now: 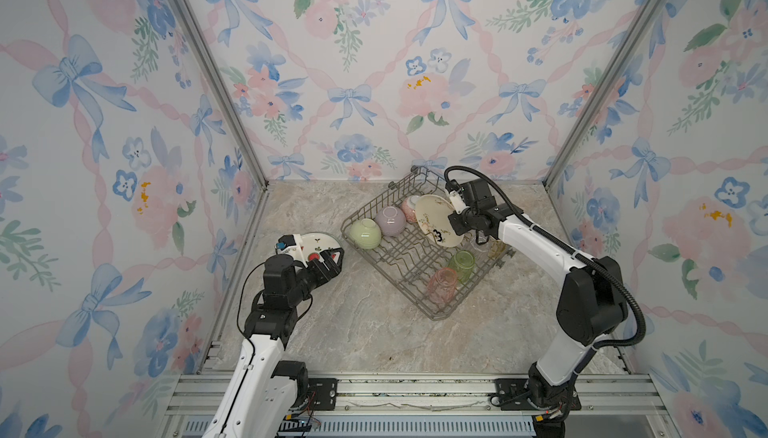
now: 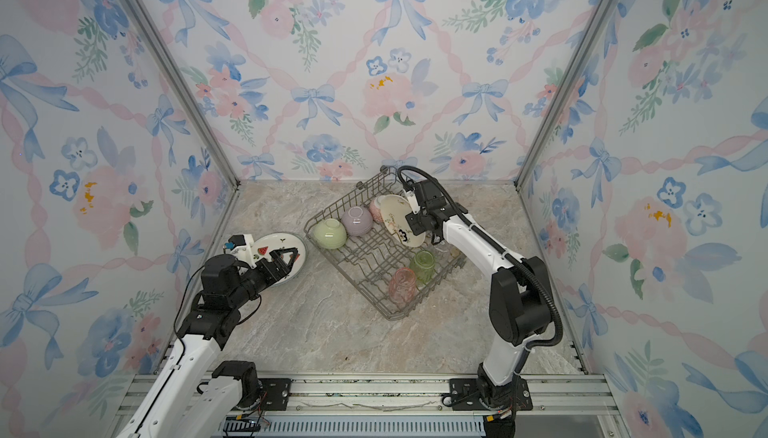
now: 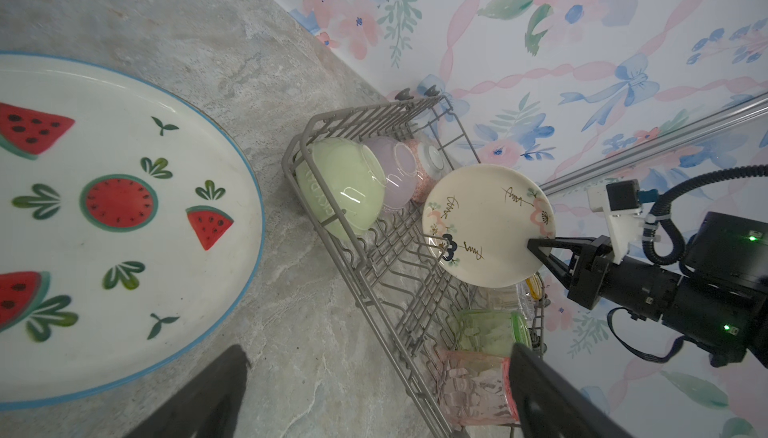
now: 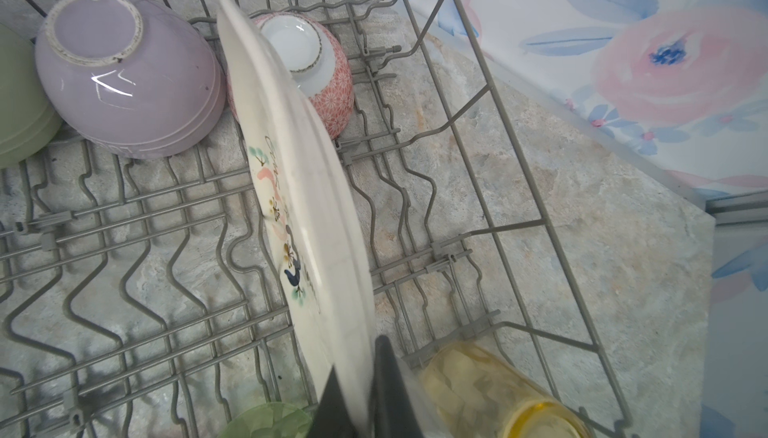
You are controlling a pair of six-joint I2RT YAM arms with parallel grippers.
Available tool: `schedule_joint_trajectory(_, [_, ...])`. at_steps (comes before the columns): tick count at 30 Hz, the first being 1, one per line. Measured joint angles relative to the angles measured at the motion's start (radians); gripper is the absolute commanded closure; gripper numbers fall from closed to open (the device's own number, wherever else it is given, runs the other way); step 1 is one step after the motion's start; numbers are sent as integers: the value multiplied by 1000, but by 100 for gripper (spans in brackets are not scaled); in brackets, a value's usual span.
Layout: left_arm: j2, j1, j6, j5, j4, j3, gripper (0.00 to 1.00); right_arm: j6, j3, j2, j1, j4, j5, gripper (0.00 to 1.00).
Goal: Unload the mixed dishes from the dish rack
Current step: 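Grasp the cream flower plate rim with the right gripper and lift it, then carry the cream plate toward the left gripper while the left gripper reaches to it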
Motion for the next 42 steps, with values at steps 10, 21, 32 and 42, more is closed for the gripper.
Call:
schedule_joint_trajectory(10, [10,-20,0,-15,0,-1,2,-26,-43,-51,0,44,6,100])
schedule_joint_trajectory(21, [9,-27,0,-18,0,-1,2,-8,-42,-164,6,158,15,100])
schedule_joint_trajectory(32, [10,-42,-7,-23,1,-1,2,134,-76,-251,63,162,3,100])
schedule_joint_trajectory(42, [40,-72,-26,-22,24,-1,2,346,-168,-339,130,234,-57,100])
